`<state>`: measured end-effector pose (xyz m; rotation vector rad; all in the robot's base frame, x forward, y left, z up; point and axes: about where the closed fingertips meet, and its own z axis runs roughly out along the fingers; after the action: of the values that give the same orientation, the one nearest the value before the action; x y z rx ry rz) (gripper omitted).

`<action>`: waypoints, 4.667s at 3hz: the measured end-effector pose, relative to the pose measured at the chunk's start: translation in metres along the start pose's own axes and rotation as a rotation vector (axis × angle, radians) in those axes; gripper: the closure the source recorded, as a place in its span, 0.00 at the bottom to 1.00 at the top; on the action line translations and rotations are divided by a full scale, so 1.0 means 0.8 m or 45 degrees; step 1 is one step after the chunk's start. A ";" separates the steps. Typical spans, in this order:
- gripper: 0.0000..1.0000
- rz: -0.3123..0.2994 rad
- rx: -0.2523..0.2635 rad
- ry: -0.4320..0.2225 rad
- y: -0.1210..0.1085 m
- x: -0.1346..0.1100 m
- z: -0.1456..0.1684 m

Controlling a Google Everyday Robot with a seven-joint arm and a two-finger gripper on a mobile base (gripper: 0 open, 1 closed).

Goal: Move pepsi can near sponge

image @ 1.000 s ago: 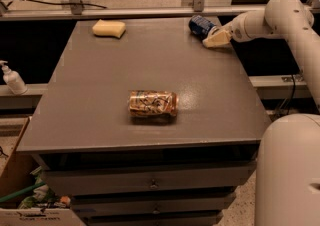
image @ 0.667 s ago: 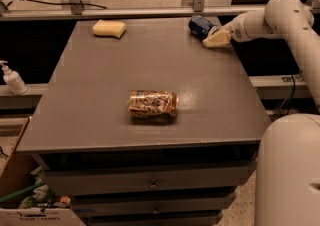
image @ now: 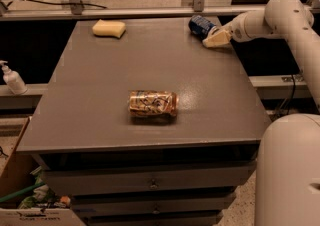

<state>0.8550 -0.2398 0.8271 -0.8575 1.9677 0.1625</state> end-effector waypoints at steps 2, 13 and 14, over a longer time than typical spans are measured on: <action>0.13 0.000 0.000 0.000 0.000 -0.001 0.000; 0.65 0.095 0.070 -0.154 0.018 -0.038 0.016; 0.88 0.096 -0.042 -0.189 0.052 -0.052 0.017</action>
Offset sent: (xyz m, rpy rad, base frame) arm 0.0000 0.0001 -0.0001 0.0000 0.0001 0.0001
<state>0.8512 -0.1820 0.8445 -0.7709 1.8636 0.2953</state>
